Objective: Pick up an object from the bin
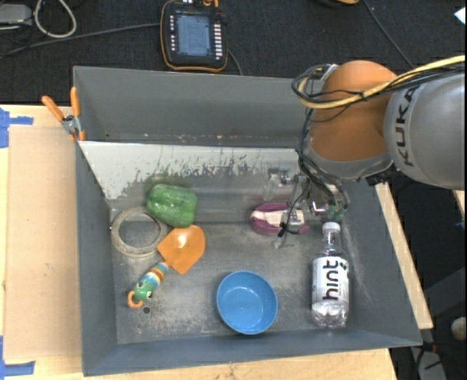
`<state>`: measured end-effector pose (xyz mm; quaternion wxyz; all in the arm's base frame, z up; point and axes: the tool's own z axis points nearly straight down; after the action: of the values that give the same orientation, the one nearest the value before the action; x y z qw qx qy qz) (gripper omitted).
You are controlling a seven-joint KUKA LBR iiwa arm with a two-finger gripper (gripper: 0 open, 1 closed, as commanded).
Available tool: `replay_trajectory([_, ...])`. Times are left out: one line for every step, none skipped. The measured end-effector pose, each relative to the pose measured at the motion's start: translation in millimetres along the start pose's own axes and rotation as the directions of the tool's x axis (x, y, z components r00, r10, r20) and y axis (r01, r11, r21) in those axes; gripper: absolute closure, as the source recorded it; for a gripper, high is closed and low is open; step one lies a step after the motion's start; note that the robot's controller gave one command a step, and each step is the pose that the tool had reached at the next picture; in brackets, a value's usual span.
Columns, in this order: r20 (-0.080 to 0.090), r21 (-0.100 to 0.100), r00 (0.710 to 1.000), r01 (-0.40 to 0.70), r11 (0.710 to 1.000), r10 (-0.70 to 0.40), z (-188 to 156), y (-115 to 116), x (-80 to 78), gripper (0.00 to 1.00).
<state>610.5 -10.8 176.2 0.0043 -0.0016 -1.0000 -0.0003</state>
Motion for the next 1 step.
replay_trajectory([0.008, 0.000, 1.000, 0.000, 1.000, 0.000, -5.0, 0.0, -1.5, 0.00])
